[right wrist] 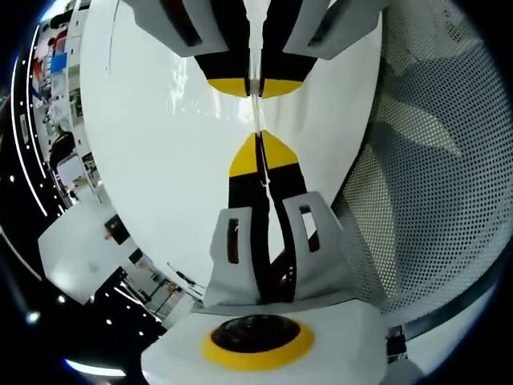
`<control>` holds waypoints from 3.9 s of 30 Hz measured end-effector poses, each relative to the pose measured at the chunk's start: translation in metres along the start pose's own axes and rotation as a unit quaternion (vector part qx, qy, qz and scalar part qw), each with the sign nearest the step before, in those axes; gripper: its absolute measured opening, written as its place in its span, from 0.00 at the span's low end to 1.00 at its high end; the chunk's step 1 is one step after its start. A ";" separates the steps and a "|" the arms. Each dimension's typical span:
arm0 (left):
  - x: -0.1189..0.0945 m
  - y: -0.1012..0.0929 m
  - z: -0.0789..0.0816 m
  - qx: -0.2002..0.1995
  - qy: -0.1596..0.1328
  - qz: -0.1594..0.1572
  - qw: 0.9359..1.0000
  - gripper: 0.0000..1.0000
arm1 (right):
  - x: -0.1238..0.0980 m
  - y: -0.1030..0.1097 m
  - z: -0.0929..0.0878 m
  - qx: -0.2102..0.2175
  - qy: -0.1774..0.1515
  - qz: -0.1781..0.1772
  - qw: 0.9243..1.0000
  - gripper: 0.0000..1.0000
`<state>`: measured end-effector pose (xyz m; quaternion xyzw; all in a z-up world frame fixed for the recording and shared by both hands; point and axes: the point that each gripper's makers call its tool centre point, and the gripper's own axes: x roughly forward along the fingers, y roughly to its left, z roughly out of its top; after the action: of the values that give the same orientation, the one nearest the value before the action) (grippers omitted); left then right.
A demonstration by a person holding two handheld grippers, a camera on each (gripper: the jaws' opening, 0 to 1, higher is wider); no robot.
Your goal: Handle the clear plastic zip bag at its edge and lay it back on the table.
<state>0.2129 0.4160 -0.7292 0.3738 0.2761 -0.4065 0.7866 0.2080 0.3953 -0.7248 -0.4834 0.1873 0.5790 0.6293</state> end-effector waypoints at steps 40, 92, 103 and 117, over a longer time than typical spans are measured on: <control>-0.006 0.001 0.003 -0.009 0.009 0.006 1.000 0.00 | 0.002 -0.001 -0.002 -0.003 0.016 -0.016 1.000 0.00; -0.006 0.001 -0.022 -0.018 0.037 0.006 0.999 0.00 | -0.012 0.003 -0.032 0.014 0.035 -0.013 0.999 0.00; -0.005 0.003 -0.026 -0.019 0.041 0.008 0.999 0.00 | -0.017 0.005 -0.043 0.023 0.044 -0.015 0.999 0.00; -0.008 0.004 -0.028 -0.019 0.045 0.010 0.999 0.00 | -0.020 0.007 -0.051 0.028 0.051 -0.016 0.998 0.00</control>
<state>0.2083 0.4440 -0.7375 0.3792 0.3151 -0.3765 0.7843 0.2134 0.3410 -0.7351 -0.4971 0.2271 0.5379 0.6418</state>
